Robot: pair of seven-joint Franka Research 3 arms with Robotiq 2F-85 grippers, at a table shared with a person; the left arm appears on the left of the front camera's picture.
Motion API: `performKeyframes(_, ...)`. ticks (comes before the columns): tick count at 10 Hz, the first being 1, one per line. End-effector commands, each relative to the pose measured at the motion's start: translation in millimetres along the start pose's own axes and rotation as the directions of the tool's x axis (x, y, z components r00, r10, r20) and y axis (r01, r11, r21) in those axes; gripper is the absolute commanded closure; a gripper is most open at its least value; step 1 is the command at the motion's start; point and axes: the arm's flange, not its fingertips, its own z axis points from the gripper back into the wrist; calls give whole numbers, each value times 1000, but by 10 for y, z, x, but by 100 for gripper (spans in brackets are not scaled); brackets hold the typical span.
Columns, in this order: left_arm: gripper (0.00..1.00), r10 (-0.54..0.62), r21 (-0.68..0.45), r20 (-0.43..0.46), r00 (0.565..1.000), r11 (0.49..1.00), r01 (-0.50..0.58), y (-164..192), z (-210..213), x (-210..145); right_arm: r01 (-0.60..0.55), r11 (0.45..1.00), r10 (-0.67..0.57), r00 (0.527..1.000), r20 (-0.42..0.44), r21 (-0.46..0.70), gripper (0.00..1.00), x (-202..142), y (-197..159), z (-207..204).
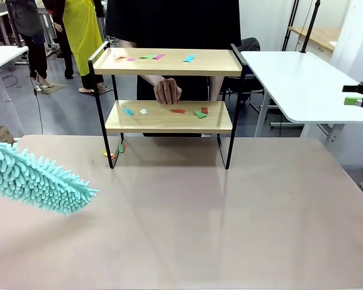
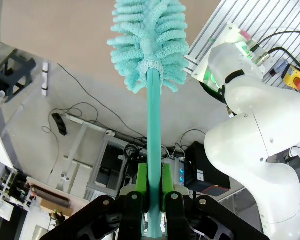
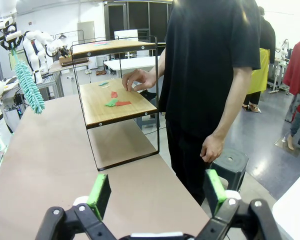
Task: Clean the shelf.
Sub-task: Clean the specific section of the Shelf indicated by the human with the Duster.
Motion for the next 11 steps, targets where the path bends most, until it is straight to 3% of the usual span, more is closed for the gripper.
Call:
performKeyframes(1, 87, 12, -7, 3, 1000, 1000, -12, -21, -5, -17, -7, 1000, 7, 1000, 2, 2, 0, 41, 13, -15)
performKeyframes(11, 87, 12, -7, 3, 1000, 1000, -12, -21, -5, -17, -7, 1000, 7, 1000, 2, 2, 0, 41, 13, -15)
